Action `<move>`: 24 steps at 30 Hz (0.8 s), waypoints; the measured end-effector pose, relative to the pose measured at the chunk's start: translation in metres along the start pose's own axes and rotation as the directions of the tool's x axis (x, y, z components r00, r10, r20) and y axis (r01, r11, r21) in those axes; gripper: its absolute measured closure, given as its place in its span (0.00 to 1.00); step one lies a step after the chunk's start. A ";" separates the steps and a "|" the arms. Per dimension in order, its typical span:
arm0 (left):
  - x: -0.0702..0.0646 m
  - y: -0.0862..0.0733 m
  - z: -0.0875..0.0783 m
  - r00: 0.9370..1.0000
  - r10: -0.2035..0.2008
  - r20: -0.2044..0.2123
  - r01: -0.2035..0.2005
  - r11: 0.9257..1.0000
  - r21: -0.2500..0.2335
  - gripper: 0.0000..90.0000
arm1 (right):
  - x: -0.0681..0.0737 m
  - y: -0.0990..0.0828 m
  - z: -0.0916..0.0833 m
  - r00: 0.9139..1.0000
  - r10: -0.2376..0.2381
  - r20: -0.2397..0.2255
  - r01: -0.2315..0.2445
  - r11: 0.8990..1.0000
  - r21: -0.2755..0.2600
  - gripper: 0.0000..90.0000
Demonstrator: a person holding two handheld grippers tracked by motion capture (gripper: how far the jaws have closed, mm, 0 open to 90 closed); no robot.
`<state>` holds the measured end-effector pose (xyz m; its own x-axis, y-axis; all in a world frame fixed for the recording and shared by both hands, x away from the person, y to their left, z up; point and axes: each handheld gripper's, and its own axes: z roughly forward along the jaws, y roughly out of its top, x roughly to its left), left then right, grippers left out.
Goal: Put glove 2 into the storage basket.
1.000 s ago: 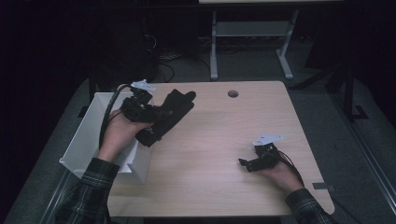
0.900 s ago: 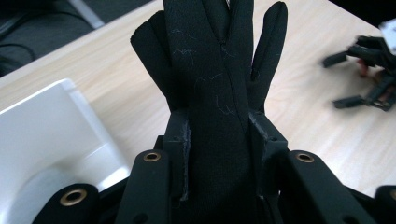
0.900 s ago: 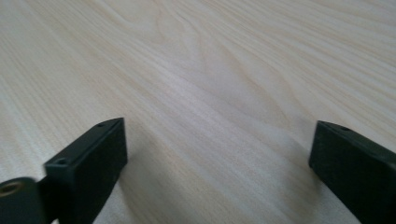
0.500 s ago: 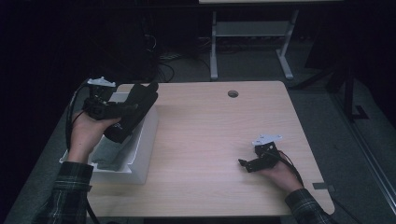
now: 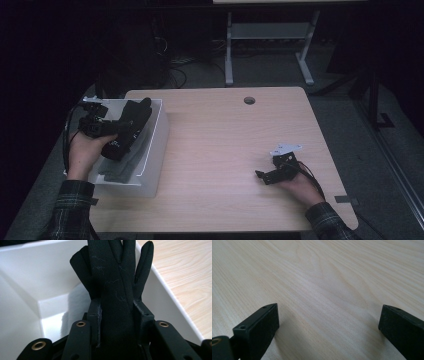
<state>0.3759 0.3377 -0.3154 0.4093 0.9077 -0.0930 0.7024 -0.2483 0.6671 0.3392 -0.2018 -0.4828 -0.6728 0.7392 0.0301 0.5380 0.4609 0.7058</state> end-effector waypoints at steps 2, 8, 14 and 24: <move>0.007 -0.006 0.005 1.000 -0.025 -0.010 0.025 1.000 0.008 0.71 | 0.000 0.000 0.000 1.000 0.001 0.000 -0.001 1.000 0.000 0.03; 0.018 -0.019 0.013 0.999 -0.052 -0.014 0.052 0.998 0.027 0.70 | 0.000 0.000 0.000 1.000 -0.001 0.000 0.001 1.000 -0.001 0.03; 0.025 -0.028 0.022 0.997 -0.077 -0.003 0.077 0.996 0.044 0.69 | 0.000 0.000 0.000 1.000 -0.002 0.000 0.002 1.000 -0.001 0.03; 0.027 -0.034 0.038 0.997 -0.061 -0.044 0.065 0.993 0.094 0.58 | 0.000 0.000 0.000 1.000 -0.003 -0.001 0.003 1.000 -0.001 0.03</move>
<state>0.3855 0.3578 -0.3686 0.3398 0.9350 -0.1011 0.7793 -0.2197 0.5869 0.3392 -0.2019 -0.4828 -0.6750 0.7373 0.0287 0.5352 0.4625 0.7069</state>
